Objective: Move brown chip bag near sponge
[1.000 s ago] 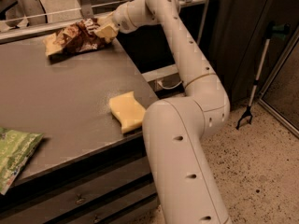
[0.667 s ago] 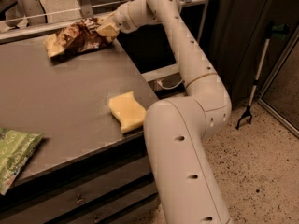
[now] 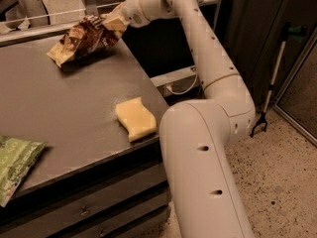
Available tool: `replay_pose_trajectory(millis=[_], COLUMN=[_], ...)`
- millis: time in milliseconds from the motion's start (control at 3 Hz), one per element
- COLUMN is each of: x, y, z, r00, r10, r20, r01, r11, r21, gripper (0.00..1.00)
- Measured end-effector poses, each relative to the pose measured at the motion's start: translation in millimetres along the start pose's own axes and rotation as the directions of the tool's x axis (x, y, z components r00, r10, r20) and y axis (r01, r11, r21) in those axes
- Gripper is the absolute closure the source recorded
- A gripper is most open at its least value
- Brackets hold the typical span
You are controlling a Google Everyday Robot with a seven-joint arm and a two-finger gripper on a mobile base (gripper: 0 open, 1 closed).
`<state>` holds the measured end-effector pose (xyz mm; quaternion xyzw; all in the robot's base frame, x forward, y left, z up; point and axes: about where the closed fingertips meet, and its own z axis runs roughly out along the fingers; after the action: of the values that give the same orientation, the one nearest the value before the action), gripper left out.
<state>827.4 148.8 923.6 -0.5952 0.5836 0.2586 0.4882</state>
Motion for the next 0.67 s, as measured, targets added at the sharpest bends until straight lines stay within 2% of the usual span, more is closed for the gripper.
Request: replay_pose_trajectory(millis=[333,667], x=[-29.1,-56.1], y=[18.4,42.0], z=[-10.1,-15.7], r00=[0.998,0.993], r10=[-0.027,-0.019], r20=[0.057,0.119], r01=[0.029,0.029], r11=[0.9986,0.9964], r21=[-0.045,-0.08], gripper=[1.0,1.0])
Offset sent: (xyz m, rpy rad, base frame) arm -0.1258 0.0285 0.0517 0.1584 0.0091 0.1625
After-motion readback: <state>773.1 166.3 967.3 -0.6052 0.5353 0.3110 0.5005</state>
